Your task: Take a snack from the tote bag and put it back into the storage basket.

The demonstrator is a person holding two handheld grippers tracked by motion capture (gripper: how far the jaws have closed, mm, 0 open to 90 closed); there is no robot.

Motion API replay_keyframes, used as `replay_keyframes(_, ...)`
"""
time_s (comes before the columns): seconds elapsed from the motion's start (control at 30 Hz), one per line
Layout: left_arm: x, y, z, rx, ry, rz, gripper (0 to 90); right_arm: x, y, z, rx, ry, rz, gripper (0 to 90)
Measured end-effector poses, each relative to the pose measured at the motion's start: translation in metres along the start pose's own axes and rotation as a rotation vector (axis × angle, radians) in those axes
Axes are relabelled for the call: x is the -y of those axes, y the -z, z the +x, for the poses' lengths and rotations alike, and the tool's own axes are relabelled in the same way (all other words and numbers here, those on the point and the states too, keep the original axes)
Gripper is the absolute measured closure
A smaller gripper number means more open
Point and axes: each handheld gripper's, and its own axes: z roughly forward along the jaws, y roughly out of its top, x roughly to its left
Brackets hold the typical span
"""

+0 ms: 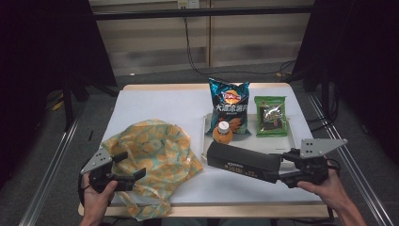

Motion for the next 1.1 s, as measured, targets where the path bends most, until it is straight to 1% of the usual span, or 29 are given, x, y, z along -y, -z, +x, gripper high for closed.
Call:
replay_keyframes(0.03, 0.000, 0.000, 0.000, -0.006, -0.003, 0.002, 2.6, 0.002, 0.003, -0.001, 0.002, 0.001, 0.009, 43.6)
replay_keyframes(0.1, 0.000, 0.000, 0.000, -0.006, 0.004, -0.002, 2.6, 0.004, 0.005, -0.002, 0.006, -0.002, 0.015, 43.6)
replay_keyframes(0.13, 0.000, 0.000, 0.000, -0.006, 0.005, -0.003, 2.6, 0.007, 0.012, -0.005, 0.023, -0.010, 0.024, 43.6)
replay_keyframes(0.17, 0.000, -0.001, 0.000, -0.009, 0.005, -0.003, 2.6, 0.007, 0.012, -0.005, 0.023, -0.010, 0.024, 43.6)
replay_keyframes(0.2, 0.000, -0.001, 0.000, -0.009, 0.006, -0.004, 2.6, 0.011, 0.018, -0.011, 0.033, -0.017, 0.028, 43.6)
replay_keyframes(0.27, 0.000, -0.001, 0.000, -0.007, 0.003, -0.001, 2.6, 0.012, 0.020, -0.013, 0.028, -0.016, 0.026, 43.6)
replay_keyframes(0.3, 0.000, -0.001, 0.000, -0.014, 0.003, 0.001, 2.6, 0.013, 0.025, -0.017, 0.039, -0.014, 0.033, 43.6)
replay_keyframes(0.37, 0.000, -0.001, 0.000, -0.009, 0.004, -0.001, 2.6, 0.014, 0.027, -0.018, 0.038, -0.015, 0.031, 43.6)
replay_keyframes(0.4, 0.000, -0.001, 0.000, -0.013, 0.004, -0.001, 2.6, 0.014, 0.029, -0.020, 0.040, -0.013, 0.031, 43.6)
replay_keyframes(0.57, 0.000, -0.001, 0.000, -0.016, 0.002, -0.002, 2.6, 0.018, 0.038, -0.018, 0.041, -0.014, 0.037, 43.6)
replay_keyframes(0.67, -0.001, -0.001, 0.000, -0.016, -0.003, -0.001, 2.6, 0.021, 0.045, -0.020, 0.057, -0.017, 0.042, 43.6)
replay_keyframes(0.8, -0.001, -0.002, 0.000, -0.018, -0.001, 0.003, 2.7, 0.024, 0.054, -0.027, 0.090, -0.024, 0.070, 43.6)
replay_keyframes(0.83, -0.001, -0.003, 0.000, -0.019, -0.001, 0.004, 2.7, 0.024, 0.055, -0.034, 0.108, -0.020, 0.093, 43.6)
replay_keyframes(0.87, -0.001, -0.003, 0.000, -0.017, 0.000, 0.003, 2.7, 0.024, 0.055, -0.034, 0.108, -0.020, 0.093, 43.6)
replay_keyframes(0.93, -0.001, -0.004, 0.000, -0.023, -0.001, 0.006, 2.7, 0.022, 0.054, -0.041, 0.110, -0.026, 0.090, 43.6)
replay_keyframes(0.97, -0.001, -0.004, 0.000, -0.021, -0.001, 0.008, 2.7, 0.020, 0.050, -0.049, 0.108, -0.027, 0.096, 43.6)
replay_keyframes(1.0, -0.001, -0.004, -0.001, -0.024, -0.002, 0.009, 2.7, 0.020, 0.048, -0.053, 0.111, -0.023, 0.101, 43.6)
replay_keyframes(1.03, -0.001, -0.005, -0.001, -0.026, -0.003, 0.011, 2.7, 0.020, 0.048, -0.053, 0.111, -0.023, 0.101, 43.6)
replay_keyframes(1.07, -0.001, -0.005, 0.000, -0.018, -0.005, 0.011, 2.7, 0.020, 0.041, -0.060, 0.111, -0.028, 0.112, 43.5)
replay_keyframes(1.1, -0.001, -0.005, 0.000, -0.018, -0.005, 0.011, 2.7, 0.020, 0.041, -0.060, 0.111, -0.028, 0.112, 43.5)
